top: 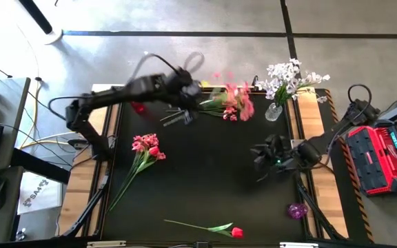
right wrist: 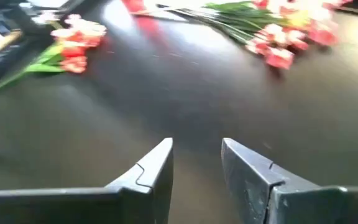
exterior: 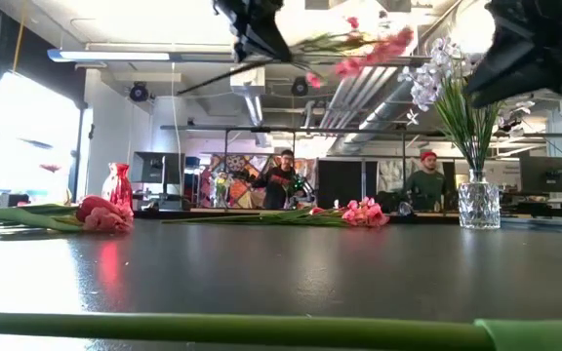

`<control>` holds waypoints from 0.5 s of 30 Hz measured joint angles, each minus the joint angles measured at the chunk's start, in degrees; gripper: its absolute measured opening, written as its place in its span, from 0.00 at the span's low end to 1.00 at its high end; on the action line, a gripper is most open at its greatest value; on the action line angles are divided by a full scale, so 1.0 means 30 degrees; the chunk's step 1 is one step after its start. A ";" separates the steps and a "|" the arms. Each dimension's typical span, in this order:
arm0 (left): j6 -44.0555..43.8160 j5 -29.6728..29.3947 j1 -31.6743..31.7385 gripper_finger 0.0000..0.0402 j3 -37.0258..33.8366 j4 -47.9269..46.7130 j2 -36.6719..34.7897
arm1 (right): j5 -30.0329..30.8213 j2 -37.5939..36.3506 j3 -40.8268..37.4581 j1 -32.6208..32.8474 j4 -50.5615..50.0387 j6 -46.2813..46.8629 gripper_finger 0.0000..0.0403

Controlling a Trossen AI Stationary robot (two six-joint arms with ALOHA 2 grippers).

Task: Sort flowers into vase by color
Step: Put the bottom pink flowers into the red flower vase

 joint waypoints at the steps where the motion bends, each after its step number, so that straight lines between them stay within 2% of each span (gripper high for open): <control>1: 0.0255 0.0048 0.0388 0.00 0.0000 0.0091 -0.0390 | -0.0142 0.0000 0.0000 -0.0364 0.0897 -0.1011 0.31; 4: 0.1131 0.0794 0.1575 0.00 0.0009 0.0186 -0.1434 | -0.0026 0.0000 0.0000 -0.1371 0.3089 -0.2715 0.31; 15: 0.3383 0.4286 0.5663 0.00 0.0022 0.0249 -0.3755 | 0.0167 0.0205 0.0000 -0.3762 0.6538 -0.2777 0.31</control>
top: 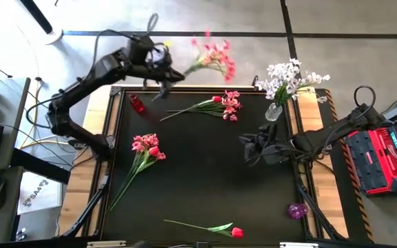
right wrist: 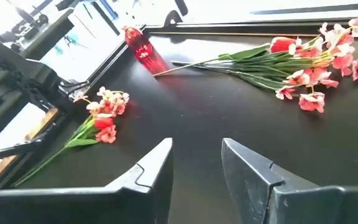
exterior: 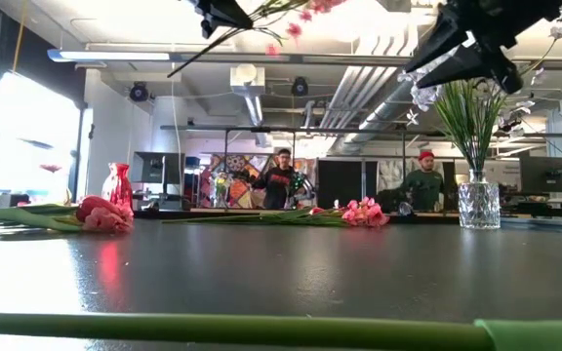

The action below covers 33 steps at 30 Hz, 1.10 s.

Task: Sort flowers into vase by color
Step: Put the bottom pink flowers into the red flower vase

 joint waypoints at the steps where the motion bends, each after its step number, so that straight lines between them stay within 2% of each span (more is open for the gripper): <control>1: 0.0117 0.0296 0.0383 0.00 0.0000 0.0049 -0.0108 | -0.0209 0.0086 0.0000 -0.0121 0.0238 0.0015 0.31; 5: 0.0265 0.1747 0.1972 0.00 0.0000 0.0559 -0.0444 | -0.0839 0.0590 -0.0007 -0.0235 0.1017 0.0002 0.31; 14: 0.0097 0.4773 0.4961 0.00 -0.0007 0.2836 -0.0507 | -0.0708 0.3099 -0.0007 -0.0456 0.2610 0.0147 0.31; 20: -0.1207 0.6572 0.6039 0.00 -0.0015 0.6641 -0.0406 | -0.1175 0.4675 -0.0015 -0.0966 0.4062 -0.0455 0.31; 26: -0.4530 0.8211 0.5328 0.00 -0.0015 1.0533 0.0512 | -0.1246 0.5030 -0.0015 -0.1105 0.4977 -0.0517 0.31; 33: -0.5294 0.8184 0.2528 0.00 -0.0022 1.2429 0.2296 | -0.1045 0.5026 -0.0015 -0.1105 0.5047 -0.0521 0.31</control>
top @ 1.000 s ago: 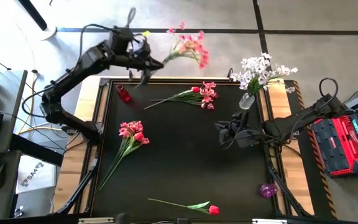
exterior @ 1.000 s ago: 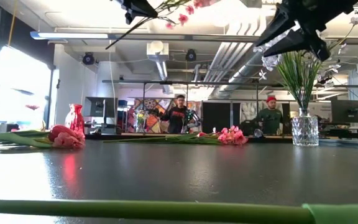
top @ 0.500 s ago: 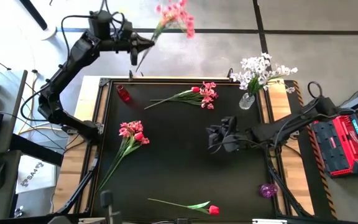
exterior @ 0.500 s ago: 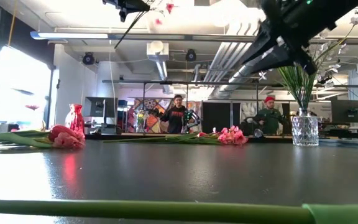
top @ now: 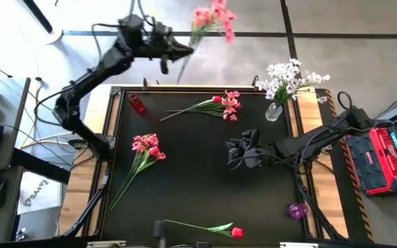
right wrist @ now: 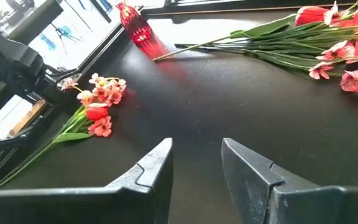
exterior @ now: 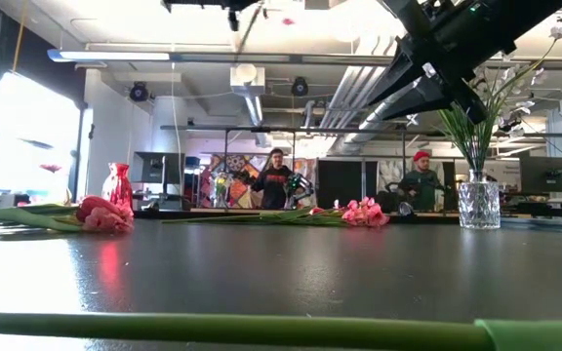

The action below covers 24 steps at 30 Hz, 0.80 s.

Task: Sort flowers into vase by color
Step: Put the bottom pink flowers into the red flower vase

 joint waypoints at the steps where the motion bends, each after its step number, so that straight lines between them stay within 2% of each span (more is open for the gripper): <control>1: -0.0319 -0.0019 -0.0394 0.00 0.0000 0.0723 0.0297 | 0.0000 0.0000 0.0000 0.0000 0.0000 -0.0005 0.31; 7: -0.4759 -0.0077 -0.2610 0.00 0.0000 0.8474 0.2531 | -0.0543 -0.0002 0.0000 0.0000 -0.0224 -0.1094 0.31; 10: -0.6440 -0.0093 -0.3285 0.00 0.0000 1.1078 0.3356 | -0.1220 -0.0004 0.0000 0.0000 -0.0404 -0.1879 0.31; 14: -0.6598 -0.0410 -0.3783 0.00 0.0000 1.1268 0.3952 | -0.1659 -0.0007 0.0000 0.0000 -0.0882 -0.1726 0.31; 19: -0.5257 -0.1264 -0.4024 0.00 -0.0116 1.1392 0.4036 | -0.1700 -0.0007 0.0000 0.0000 -0.2027 -0.0350 0.31; 21: -0.5062 -0.1833 -0.4029 0.00 -0.0827 1.2103 0.3987 | -0.1763 -0.0007 0.0000 0.0000 -0.2243 -0.0437 0.31; 24: -0.6244 -0.2306 -0.3897 0.00 -0.2663 1.4242 0.4046 | -0.1776 -0.0007 0.0000 0.0000 -0.2510 -0.0481 0.31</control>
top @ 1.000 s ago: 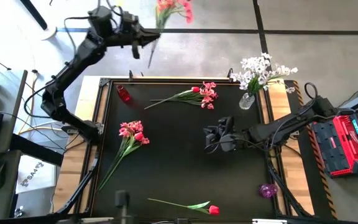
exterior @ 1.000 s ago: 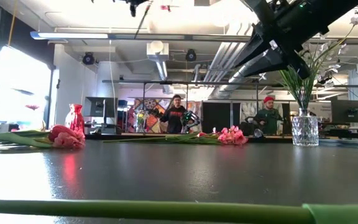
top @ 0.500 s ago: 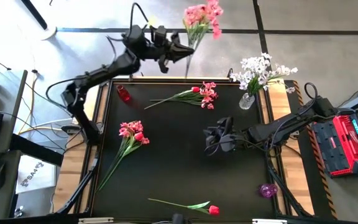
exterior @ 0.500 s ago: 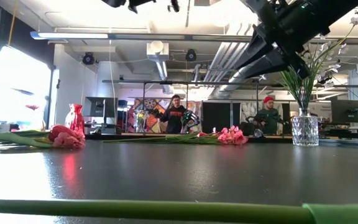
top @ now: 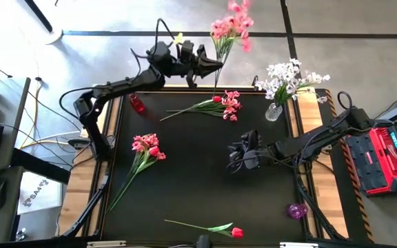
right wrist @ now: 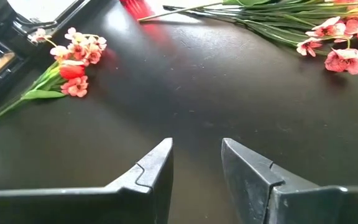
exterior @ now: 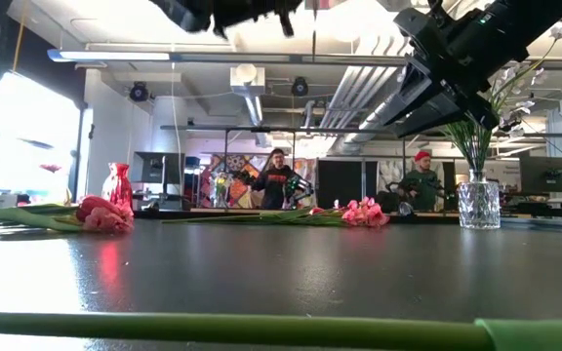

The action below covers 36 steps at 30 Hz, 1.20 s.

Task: Sort flowers into vase by color
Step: Put the bottom pink flowers into the red flower vase

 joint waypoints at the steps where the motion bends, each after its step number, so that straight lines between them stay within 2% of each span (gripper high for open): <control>1: -0.0356 -0.0200 0.0036 0.00 -0.0726 0.0738 0.0006 | -0.0002 0.0000 0.0000 0.0000 -0.0043 0.0000 0.31; 6: -0.0819 -0.0514 0.0026 0.00 -0.3795 0.3089 0.0006 | -0.0353 0.0000 0.0000 0.0000 -0.0069 -0.0004 0.31; 14: -0.1398 -0.0673 0.0608 0.00 -0.7350 0.6842 -0.0338 | -0.1066 0.0000 0.0000 0.0000 -0.0425 -0.0007 0.31; 25: -0.0445 -0.0251 0.3083 0.00 -1.1744 0.7044 -0.3476 | -0.1160 0.0000 0.0007 -0.0091 -0.0528 -0.0419 0.31; 36: 0.2245 -0.1875 0.6319 0.00 -1.5175 0.6536 -0.8331 | -0.1167 0.0000 0.0007 -0.1410 -0.0499 -0.2066 0.31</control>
